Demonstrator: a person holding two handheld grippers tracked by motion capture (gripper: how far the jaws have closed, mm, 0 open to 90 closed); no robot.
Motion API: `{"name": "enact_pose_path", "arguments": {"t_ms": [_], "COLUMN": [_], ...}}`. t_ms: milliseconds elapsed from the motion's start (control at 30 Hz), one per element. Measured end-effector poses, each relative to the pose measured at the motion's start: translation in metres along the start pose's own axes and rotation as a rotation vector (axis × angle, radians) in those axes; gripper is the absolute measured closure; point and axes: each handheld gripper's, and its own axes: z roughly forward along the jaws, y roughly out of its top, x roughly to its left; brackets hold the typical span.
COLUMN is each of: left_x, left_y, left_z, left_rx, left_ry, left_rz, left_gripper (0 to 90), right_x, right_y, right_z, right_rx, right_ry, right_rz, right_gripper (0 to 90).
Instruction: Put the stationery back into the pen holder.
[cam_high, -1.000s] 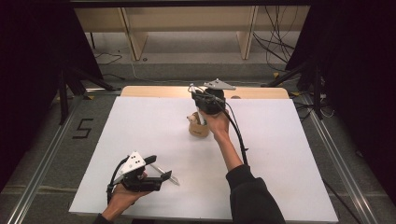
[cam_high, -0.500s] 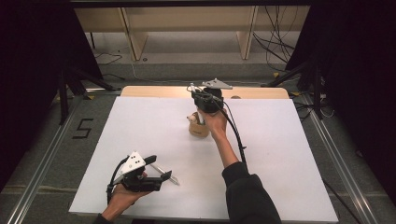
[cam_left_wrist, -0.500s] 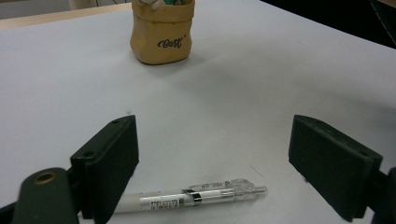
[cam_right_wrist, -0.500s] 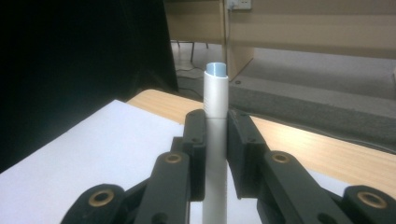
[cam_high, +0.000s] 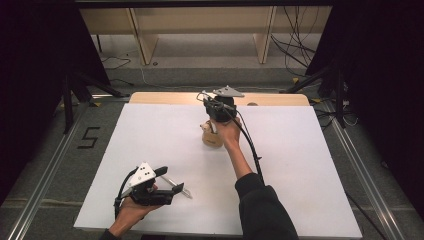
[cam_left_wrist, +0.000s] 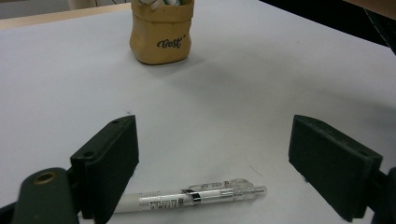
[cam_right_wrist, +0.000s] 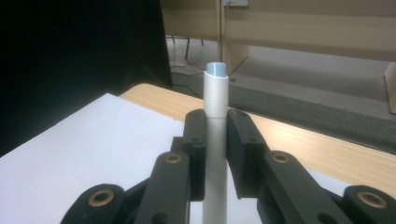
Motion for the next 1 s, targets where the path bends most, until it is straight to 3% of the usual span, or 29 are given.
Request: {"name": "enact_pose_path", "arguments": {"t_ms": [1000], "left_x": [0.0], "left_y": [0.0], "left_z": [-0.001], "left_rx": [0.002], "left_ry": [0.0], "left_rz": [0.003], "left_gripper": [15.6], "right_x": [0.004], "right_y": [-0.011], "right_z": [0.007], "right_rx": [0.03], "right_ry": [-0.024], "right_rz": [-0.041], "right_gripper": [78.7]}}
